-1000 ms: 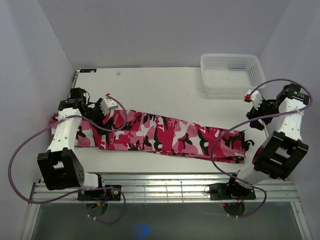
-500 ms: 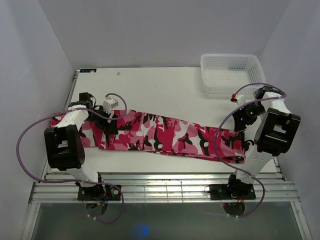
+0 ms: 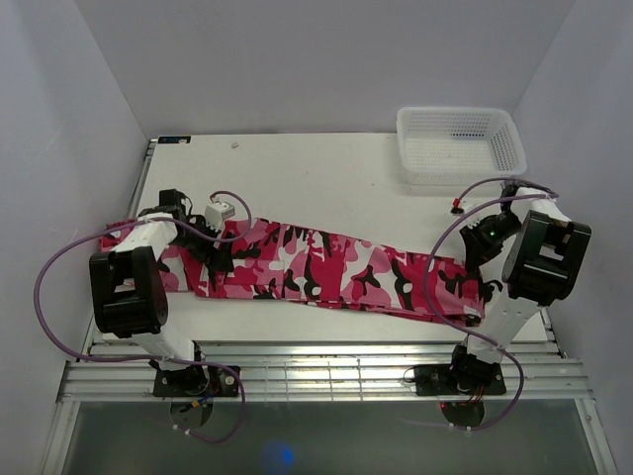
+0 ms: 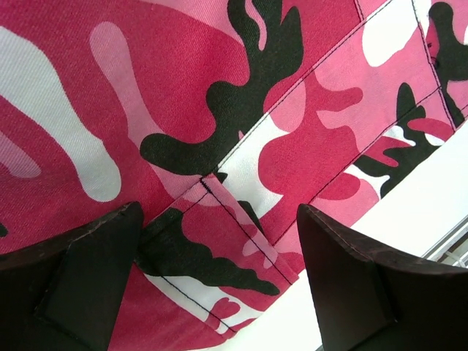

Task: Fold and stack the trousers
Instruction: Fold the trousers

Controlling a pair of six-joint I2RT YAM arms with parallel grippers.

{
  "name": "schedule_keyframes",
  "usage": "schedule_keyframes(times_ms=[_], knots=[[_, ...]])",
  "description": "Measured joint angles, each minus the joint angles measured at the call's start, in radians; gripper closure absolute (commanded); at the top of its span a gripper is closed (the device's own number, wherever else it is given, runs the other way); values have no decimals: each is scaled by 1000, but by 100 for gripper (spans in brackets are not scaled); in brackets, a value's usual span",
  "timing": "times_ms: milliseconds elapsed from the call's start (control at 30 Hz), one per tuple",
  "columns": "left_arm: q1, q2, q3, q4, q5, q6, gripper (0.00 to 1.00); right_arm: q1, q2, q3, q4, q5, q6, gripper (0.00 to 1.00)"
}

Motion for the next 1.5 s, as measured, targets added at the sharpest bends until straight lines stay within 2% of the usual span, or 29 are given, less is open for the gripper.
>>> schedule_keyframes(times_ms=[267,467,500,533,567,600,667,700,733,767,1233,1300,1333,1367,1500], knots=[[0,0,0,3,-15,-1,3,-5,-88,35,-5,-30,-35,92],[0,-1,-8,15,-29,-2,3,-11,-183,-7,75,-32,-48,92],[0,-1,-11,19,-32,-2,3,-11,-184,-25,93,-29,-48,90],[0,-1,-15,24,-37,-2,3,-11,-183,-45,110,-24,-47,70],[0,-1,-19,28,-39,-2,3,-11,-180,-63,122,-19,-45,63],[-1,-2,-23,31,-42,-2,3,-11,-175,-75,130,-14,-37,61],[-2,-3,-26,34,-44,-2,3,-11,-161,-81,143,-5,-22,66],[-2,-3,-26,36,-45,-2,3,-11,-153,-80,156,0,-16,73],[-2,-3,-26,37,-45,-2,3,-11,-146,-80,165,3,-11,87],[-2,-3,-26,37,-45,-3,3,-11,-140,-80,172,4,-6,92],[-2,-3,-26,45,-45,-13,3,-11,-119,7,160,-15,13,92],[-2,-3,-27,48,-45,-19,2,-11,-119,2,171,-12,24,69],[-2,-3,-27,51,-46,-23,2,-11,-119,-1,176,-8,35,48],[-2,-3,-28,53,-46,-29,2,-10,-117,-2,179,6,45,40],[0,-10,-26,55,-46,-62,2,-11,-116,-2,203,51,66,37]])
